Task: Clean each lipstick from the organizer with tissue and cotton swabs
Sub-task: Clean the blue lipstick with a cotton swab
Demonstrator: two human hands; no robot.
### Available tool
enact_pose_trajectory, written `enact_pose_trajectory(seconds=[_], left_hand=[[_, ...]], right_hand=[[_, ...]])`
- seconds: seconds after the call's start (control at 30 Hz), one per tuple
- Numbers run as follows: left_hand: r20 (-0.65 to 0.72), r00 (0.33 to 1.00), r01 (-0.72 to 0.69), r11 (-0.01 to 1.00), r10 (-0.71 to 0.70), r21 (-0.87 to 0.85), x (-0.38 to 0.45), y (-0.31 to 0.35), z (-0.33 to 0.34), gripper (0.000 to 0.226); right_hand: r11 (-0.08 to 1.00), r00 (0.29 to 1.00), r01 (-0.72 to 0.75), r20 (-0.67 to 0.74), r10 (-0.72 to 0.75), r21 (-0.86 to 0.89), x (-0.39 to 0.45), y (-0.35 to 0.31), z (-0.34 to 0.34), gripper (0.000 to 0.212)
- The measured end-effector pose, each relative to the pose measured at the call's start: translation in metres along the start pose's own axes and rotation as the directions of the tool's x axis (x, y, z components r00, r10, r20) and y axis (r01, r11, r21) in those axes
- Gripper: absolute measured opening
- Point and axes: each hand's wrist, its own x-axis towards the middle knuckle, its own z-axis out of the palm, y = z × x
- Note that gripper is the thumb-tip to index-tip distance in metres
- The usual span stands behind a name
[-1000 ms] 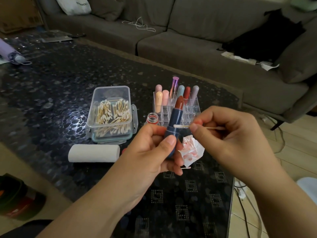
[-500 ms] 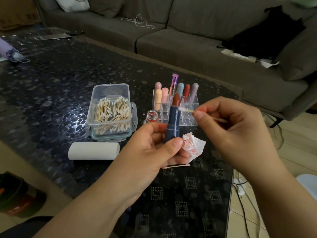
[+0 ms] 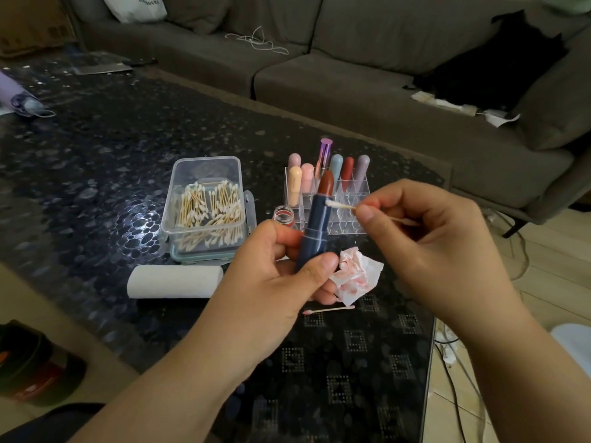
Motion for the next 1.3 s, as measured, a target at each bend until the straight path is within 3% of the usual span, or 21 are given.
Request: enact_pose_trajectory(seconds=[0.17, 0.3, 0.43, 0.57, 0.73, 0.87, 1.0, 1.17, 1.3], left_hand=[[-0.052, 0.998, -0.018, 0.993, 0.025, 0.12, 0.0, -0.003, 0.0, 0.023], [-0.085, 0.995, -0.035, 0.985, 0.05, 0.167, -0.001, -0.005, 0.0, 0.023], [-0.108, 0.991, -0.053, 0.977, 0.077, 0.206, -0.001, -0.005, 0.001, 0.023], [-0.135, 0.984, -0.079, 0.963, 0.117, 0.256, -0.002, -0.006, 0.004, 0.025], [-0.182, 0.97, -0.097, 0.941, 0.163, 0.324, -0.003, -0.008, 0.005, 0.025], [-0.202, 0.963, -0.102, 0.934, 0.18, 0.343, -0.003, -0.009, 0.006, 0.026], [-0.225, 0.959, -0.097, 0.948, 0.17, 0.303, -0.003, -0.007, 0.005, 0.029], [-0.221, 0.973, -0.047, 0.995, 0.065, 0.084, 0.001, -0.006, 0.005, 0.03], [-0.222, 0.974, -0.029, 0.999, 0.037, 0.039, 0.002, -0.008, 0.005, 0.025]], right_hand=[[1.0, 0.995, -0.001, 0.1, 0.001, 0.002, -0.002, -0.002, 0.001, 0.012], [1.0, 1.0, -0.02, -0.007, 0.02, -0.01, 0.0, -0.001, 0.0, 0.01], [1.0, 0.994, -0.011, 0.105, 0.01, 0.006, -0.003, -0.003, 0.002, 0.013], [1.0, 1.0, -0.018, -0.014, 0.018, -0.024, -0.001, -0.002, 0.002, 0.011], [1.0, 0.996, -0.006, 0.088, 0.007, -0.016, -0.003, -0.004, 0.005, 0.014], [0.999, 0.999, -0.039, 0.024, 0.04, -0.026, -0.001, -0.002, 0.003, 0.012], [0.998, 0.981, -0.058, 0.185, 0.059, -0.012, -0.004, -0.005, 0.005, 0.009], [0.973, 0.959, -0.208, 0.215, 0.184, 0.096, -0.005, 0.003, 0.004, 0.014], [0.953, 0.949, -0.281, 0.181, 0.259, 0.11, -0.005, 0.006, 0.008, 0.024]])
